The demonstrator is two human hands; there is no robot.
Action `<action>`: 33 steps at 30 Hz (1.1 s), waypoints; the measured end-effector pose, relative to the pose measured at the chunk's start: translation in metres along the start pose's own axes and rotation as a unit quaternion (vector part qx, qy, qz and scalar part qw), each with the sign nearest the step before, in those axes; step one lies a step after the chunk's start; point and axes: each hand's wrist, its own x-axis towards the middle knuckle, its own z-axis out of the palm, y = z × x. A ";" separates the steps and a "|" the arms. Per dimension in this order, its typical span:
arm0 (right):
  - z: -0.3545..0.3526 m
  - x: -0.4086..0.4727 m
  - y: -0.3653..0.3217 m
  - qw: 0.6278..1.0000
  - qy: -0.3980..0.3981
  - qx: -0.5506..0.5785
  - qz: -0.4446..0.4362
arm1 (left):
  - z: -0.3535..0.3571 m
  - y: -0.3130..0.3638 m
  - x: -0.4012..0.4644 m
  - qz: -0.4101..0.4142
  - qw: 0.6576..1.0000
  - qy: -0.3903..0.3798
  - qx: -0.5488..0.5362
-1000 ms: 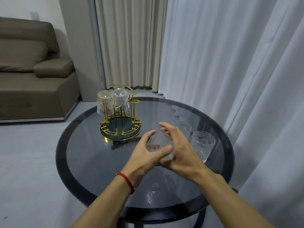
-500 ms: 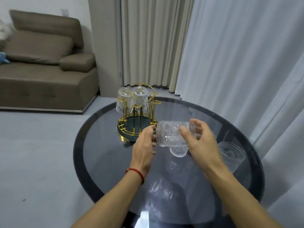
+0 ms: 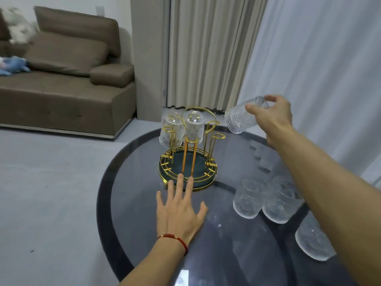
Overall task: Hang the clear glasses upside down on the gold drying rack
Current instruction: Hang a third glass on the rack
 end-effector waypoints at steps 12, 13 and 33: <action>0.046 0.042 -0.002 0.974 -0.190 -0.093 -0.085 | 0.001 0.004 -0.002 0.003 1.000 0.025 -0.008; 0.049 0.042 -0.001 0.968 -0.211 -0.100 -0.095 | 0.001 0.004 -0.001 0.003 1.000 0.025 -0.010; 0.068 0.033 0.027 0.902 -0.400 -0.149 -0.059 | 0.001 0.003 -0.002 -0.003 1.000 0.009 -0.002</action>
